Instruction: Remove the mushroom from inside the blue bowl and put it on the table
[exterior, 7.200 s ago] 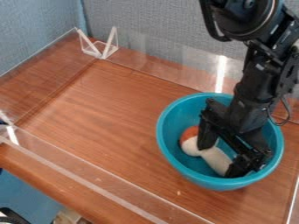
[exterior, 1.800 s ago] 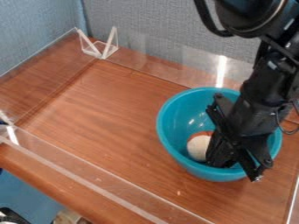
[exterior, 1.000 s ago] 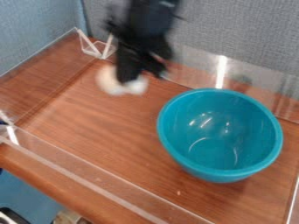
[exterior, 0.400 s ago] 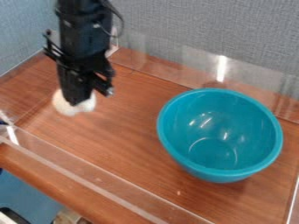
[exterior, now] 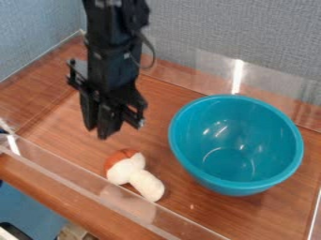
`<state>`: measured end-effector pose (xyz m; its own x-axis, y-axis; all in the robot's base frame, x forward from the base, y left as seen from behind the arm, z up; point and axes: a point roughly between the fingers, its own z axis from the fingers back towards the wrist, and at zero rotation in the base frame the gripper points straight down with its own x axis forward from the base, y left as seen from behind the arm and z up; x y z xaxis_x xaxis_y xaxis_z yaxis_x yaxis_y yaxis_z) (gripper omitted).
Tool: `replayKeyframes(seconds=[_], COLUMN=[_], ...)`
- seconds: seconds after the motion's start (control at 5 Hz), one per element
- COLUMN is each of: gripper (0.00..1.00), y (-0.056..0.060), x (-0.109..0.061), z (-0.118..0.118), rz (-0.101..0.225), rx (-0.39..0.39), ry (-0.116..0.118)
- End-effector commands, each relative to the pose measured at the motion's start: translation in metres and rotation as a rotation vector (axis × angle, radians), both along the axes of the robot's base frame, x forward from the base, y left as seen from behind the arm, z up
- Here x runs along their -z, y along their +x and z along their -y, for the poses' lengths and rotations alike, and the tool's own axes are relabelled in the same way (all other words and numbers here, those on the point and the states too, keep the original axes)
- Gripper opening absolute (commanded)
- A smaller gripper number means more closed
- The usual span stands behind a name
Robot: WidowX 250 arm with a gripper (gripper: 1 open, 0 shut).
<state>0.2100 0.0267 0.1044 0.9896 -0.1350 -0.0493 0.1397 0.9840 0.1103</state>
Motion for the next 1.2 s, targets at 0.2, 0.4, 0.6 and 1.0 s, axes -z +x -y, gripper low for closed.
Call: replayKeyframes(seconds=[0.2, 0.4, 0.6, 1.0], gripper=[1.00, 1.00, 1.00, 1.00], y=[-0.001, 0.004, 0.008, 0.012], x=[0.027, 0.037, 0.045, 0.060], z=[0.004, 0.009, 0.013, 0.016], rz=[0.012, 0.029, 0.040, 0.049], rx=[-0.009, -0.010, -0.015, -0.026], ry=[0.007, -0.009, -0.023, -0.040])
